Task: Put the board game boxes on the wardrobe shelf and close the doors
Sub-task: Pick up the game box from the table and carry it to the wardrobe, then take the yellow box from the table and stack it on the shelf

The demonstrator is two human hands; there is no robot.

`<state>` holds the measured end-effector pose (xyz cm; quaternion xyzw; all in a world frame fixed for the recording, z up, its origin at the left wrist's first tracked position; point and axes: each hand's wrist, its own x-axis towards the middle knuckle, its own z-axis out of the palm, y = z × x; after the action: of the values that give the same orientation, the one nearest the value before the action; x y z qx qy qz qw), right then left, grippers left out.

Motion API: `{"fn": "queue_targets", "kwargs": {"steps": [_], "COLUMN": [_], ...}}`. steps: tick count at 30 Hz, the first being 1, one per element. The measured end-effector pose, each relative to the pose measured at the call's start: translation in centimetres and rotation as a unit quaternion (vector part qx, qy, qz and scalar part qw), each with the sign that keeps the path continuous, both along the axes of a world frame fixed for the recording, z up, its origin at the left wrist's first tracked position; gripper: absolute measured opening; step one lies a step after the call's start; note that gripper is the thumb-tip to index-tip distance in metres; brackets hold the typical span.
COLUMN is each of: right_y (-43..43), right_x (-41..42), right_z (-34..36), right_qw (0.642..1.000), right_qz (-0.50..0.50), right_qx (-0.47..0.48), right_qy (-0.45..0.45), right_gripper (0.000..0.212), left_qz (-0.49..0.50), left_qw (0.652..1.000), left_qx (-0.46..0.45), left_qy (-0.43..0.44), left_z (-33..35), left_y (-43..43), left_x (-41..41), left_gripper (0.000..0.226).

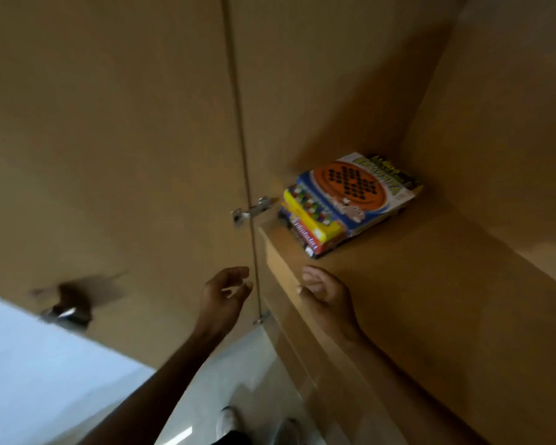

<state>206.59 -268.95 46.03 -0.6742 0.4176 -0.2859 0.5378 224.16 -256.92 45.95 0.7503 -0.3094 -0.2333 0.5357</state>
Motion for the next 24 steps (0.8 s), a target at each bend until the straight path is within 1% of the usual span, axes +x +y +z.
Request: {"fn": "queue_targets", "kwargs": {"steps": [5, 7, 9, 14, 17, 19, 21, 22, 23, 24], "right_y": [7.2, 10.4, 14.4, 26.7, 34.8, 40.0, 45.7, 49.0, 52.8, 54.9], "right_x": [4.8, 6.6, 8.6, 13.0, 15.4, 16.8, 18.3, 19.7, 21.2, 21.9], "right_z": [-1.3, -1.9, -2.5, -3.2, -3.4, -3.4, -3.3, -4.3, -5.2, -5.1], "right_qw": [0.989, 0.980, 0.967, 0.929, 0.902, 0.877, 0.845, 0.829, 0.806, 0.786], "right_qz": [0.143, 0.191, 0.241, 0.360, 0.423, 0.472, 0.526, 0.551, 0.583, 0.611], "right_qx": [0.022, 0.010, -0.007, 0.001, 0.002, -0.008, -0.022, -0.028, -0.035, -0.036], "right_qy": [0.033, 0.060, 0.078, 0.090, 0.089, 0.092, 0.095, 0.094, 0.094, 0.091], "right_gripper": [0.036, 0.034, 0.033, 0.031, 0.029, 0.028, 0.028, 0.027, 0.026, 0.026], "left_qz": [0.122, 0.169, 0.214, 0.320, 0.385, 0.420, 0.475, 0.501, 0.535, 0.561], "left_qw": [0.992, 0.984, 0.975, 0.943, 0.918, 0.903, 0.876, 0.861, 0.841, 0.825], "left_qx": [0.010, 0.003, 0.003, 0.004, 0.000, 0.002, 0.007, 0.003, 0.001, 0.001], "left_qy": [0.038, 0.050, 0.067, 0.087, 0.094, 0.090, 0.086, 0.085, 0.075, 0.067], "left_z": [-1.6, -2.0, -2.3, -3.1, -3.7, -4.2, -4.5, -5.6, -6.4, -6.4], "left_y": [11.6, 16.1, 21.3, 35.7, 44.5, 49.9, 55.5, 58.6, 62.1, 63.9], "left_x": [1.3, 1.5, 1.7, 1.2, 0.6, -0.1, -1.2, -1.0, -1.1, -1.8], "left_gripper": [0.021, 0.022, 0.019, 0.018, 0.019, 0.020, 0.022, 0.022, 0.023, 0.024]}}
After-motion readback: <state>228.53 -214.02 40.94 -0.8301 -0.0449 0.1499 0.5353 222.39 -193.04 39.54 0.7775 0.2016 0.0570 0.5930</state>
